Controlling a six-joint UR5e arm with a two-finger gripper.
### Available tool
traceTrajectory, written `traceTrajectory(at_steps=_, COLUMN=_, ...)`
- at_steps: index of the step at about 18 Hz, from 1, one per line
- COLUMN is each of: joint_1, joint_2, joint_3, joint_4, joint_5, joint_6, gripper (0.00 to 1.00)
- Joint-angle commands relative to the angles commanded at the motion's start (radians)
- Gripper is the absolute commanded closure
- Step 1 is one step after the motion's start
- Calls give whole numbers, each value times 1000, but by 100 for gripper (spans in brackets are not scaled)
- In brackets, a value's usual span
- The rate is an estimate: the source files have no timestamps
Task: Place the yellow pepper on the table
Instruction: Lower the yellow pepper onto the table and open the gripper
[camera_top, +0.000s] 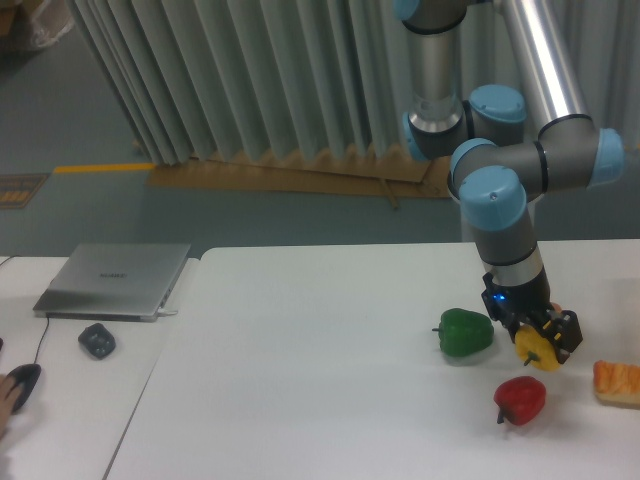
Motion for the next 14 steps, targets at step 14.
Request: traceTrajectory(at_steps=14, joint_1=0, joint_2=-2, joint_3=-31, joint_4=-12, joint_5=51, joint_6=85, gripper=28)
